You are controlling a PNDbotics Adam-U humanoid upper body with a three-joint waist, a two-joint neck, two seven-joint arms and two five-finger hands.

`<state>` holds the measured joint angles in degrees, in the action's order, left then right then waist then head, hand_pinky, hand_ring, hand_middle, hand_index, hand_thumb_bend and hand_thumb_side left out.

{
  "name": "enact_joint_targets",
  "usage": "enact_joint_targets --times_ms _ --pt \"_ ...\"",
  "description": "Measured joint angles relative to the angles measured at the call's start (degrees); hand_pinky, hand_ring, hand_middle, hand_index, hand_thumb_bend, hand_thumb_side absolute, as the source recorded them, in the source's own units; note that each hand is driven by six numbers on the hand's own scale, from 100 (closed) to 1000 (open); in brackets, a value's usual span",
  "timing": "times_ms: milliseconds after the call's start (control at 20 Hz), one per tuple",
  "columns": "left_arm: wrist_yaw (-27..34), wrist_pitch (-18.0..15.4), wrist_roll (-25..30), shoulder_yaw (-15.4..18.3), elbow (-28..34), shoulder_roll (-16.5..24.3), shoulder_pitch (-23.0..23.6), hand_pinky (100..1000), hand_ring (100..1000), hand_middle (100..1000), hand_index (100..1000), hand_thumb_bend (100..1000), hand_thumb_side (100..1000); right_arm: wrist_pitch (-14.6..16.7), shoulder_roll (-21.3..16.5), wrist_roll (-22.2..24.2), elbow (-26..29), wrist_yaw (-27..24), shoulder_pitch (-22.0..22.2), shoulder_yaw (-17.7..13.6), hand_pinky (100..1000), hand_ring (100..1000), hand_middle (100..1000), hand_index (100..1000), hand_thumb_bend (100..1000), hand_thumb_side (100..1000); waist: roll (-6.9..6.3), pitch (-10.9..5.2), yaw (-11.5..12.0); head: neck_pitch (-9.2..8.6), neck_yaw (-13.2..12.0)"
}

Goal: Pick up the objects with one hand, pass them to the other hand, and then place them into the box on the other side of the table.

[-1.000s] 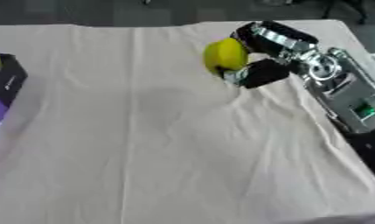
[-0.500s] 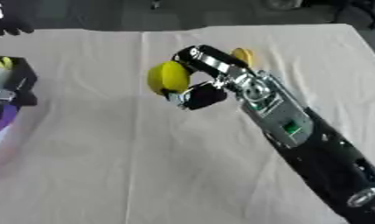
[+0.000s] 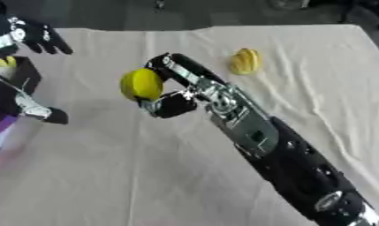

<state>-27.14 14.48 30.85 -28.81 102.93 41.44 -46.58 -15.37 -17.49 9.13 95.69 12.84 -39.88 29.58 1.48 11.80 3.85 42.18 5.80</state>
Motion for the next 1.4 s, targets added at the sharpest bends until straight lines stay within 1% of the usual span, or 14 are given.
enact_joint_targets --times_ms 200,450,600,700,800,900,1100,1250,1400 --pt "-5.6 -1.0 0.7 -2.3 -3.8 -2.5 -1.4 764 768 764 830 849 342 0.6 1.8 -0.4 -0.1 0.2 -0.5 1.5 783 609 476 580 100 100 0.0 -0.01 0.1 -0.06 -0.4" --pt "-11.2 -2.2 -1.0 -4.0 -8.1 -5.8 -2.4 760 765 761 826 850 304 2.0 3.7 0.2 -0.1 1.2 -1.0 2.7 783 609 476 580 100 100 -0.16 -0.01 0.1 -0.56 -1.0" --pt "-12.9 -3.2 -2.0 -4.5 -10.0 -7.4 -2.9 754 760 755 821 824 301 2.8 4.3 0.3 0.0 1.8 -1.3 3.0 783 609 476 580 100 100 -0.2 -0.01 0.1 -0.6 -1.7" --pt "-13.7 -3.6 -2.7 -4.6 -11.0 -8.3 -2.9 747 749 743 809 785 292 3.2 4.6 0.4 0.1 1.9 -1.5 3.0 783 608 476 580 100 100 -0.2 -0.01 0.1 -0.91 -2.3" --pt "-13.8 -3.8 -3.9 -4.8 -11.6 -8.9 -2.9 744 737 726 791 757 286 3.5 4.7 0.5 0.2 2.0 -1.5 3.2 783 608 476 580 100 100 -0.2 -0.01 0.1 -1.06 -2.8" --pt "-13.3 -3.8 -5.4 -4.9 -11.7 -9.3 -2.9 744 728 712 776 749 289 3.7 4.7 0.6 0.4 2.0 -1.5 3.4 783 609 476 580 100 100 -0.2 -0.01 0.1 -1.08 -3.2" --pt "-10.2 -3.5 -7.7 -5.0 -10.5 -9.3 -2.9 736 707 686 739 734 286 4.3 4.7 0.8 0.4 2.2 -1.5 3.4 783 608 476 580 100 100 -0.2 -0.01 0.1 -1.09 -3.6" --pt "-8.4 -3.0 -8.8 -5.0 -9.8 -9.3 -2.9 729 685 637 704 689 287 4.5 4.7 0.7 0.4 2.2 -1.5 3.4 783 609 477 581 100 100 -0.2 -0.01 0.1 -1.0 -3.6" --pt "-7.2 -2.6 -9.3 -5.0 -9.0 -9.0 -2.8 734 691 645 713 718 300 4.8 4.6 0.9 0.6 2.5 -1.6 3.4 783 610 477 581 100 100 -0.2 -0.01 0.1 -0.95 -3.6"
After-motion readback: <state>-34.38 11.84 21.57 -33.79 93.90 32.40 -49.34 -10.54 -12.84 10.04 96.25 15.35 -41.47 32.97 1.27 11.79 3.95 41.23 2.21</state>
